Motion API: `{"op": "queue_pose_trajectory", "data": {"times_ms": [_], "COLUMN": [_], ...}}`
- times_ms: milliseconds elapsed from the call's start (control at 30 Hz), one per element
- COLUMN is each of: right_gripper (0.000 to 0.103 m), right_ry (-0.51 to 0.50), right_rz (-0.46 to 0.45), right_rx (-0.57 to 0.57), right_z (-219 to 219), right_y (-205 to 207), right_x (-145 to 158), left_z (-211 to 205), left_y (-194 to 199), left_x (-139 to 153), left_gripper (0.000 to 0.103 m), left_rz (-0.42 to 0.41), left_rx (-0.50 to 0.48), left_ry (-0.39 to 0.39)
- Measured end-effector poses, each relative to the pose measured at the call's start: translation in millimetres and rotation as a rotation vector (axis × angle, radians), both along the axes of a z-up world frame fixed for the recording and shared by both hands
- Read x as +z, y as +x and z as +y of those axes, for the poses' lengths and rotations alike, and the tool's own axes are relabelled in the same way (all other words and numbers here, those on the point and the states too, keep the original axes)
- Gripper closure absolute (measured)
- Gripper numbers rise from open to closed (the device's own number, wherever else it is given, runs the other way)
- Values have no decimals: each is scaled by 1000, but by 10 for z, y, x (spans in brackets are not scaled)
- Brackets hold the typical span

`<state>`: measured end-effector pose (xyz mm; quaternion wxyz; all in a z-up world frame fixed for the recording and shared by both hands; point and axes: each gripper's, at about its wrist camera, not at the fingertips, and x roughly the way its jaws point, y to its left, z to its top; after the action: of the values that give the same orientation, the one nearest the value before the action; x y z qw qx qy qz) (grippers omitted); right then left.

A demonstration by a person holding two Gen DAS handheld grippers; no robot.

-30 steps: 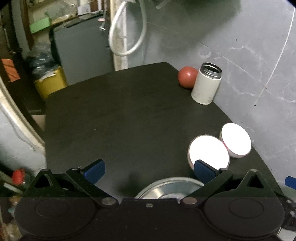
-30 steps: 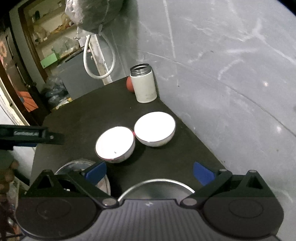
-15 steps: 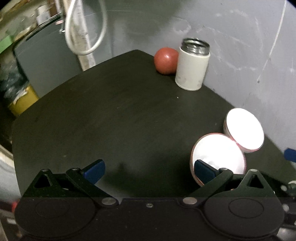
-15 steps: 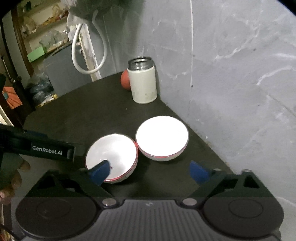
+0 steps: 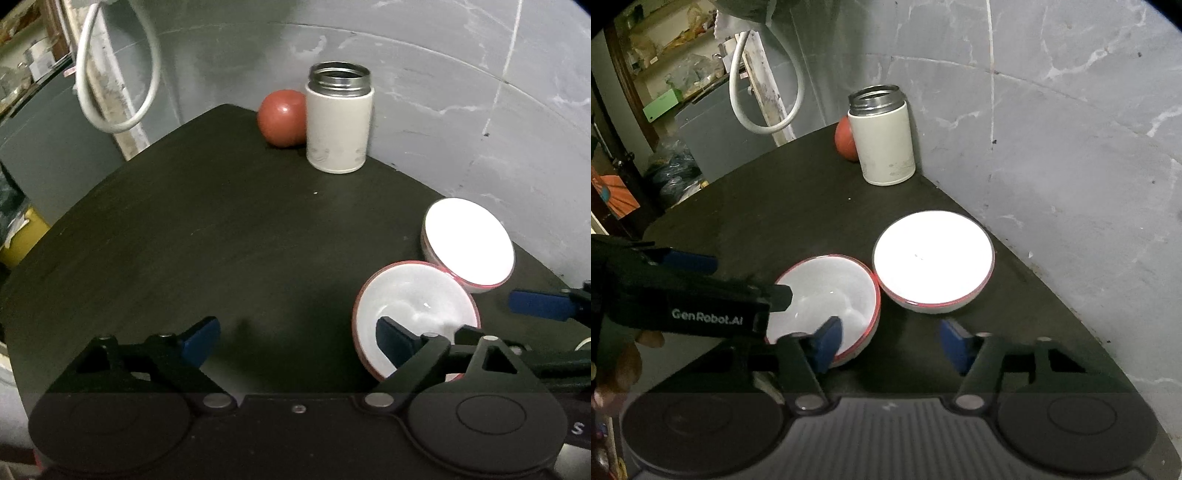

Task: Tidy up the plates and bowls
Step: 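Move both tools to a red-rimmed white bowl and close on its rim, then lift the white bowl and carry it over the steel mixing bowl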

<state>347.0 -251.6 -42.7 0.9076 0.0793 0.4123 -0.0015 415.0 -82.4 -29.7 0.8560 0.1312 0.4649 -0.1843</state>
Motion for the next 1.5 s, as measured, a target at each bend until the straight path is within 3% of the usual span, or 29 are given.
{"op": "queue_pose_trajectory", "data": {"times_ms": [133, 333, 567, 733, 833, 1033, 1500], "right_gripper": [57, 63, 68, 82, 84, 88, 90], "right_ry": [31, 75, 109, 174, 199, 234, 238], "right_rz": [11, 24, 36, 37, 33, 30, -65], "right_rx": [-7, -3, 6, 11, 14, 15, 68], "right_z": [-38, -58, -75, -112, -121, -172, -387], "right_y": [46, 85, 116, 125, 118, 85, -271], "right_x": [-30, -71, -98, -124, -138, -108, 277], "left_z": [-35, -79, -72, -80, -93, -49, -68], "left_y": [41, 64, 57, 14, -17, -66, -527], "left_x": [-35, -93, -118, -121, -120, -69, 418], "left_gripper": [26, 52, 71, 86, 96, 98, 98], "left_rz": [25, 68, 103, 112, 117, 133, 27], "left_rx": [-3, -18, -7, 7, 23, 103, 201], "left_ry": [0, -23, -83, -114, -128, -174, -278]}}
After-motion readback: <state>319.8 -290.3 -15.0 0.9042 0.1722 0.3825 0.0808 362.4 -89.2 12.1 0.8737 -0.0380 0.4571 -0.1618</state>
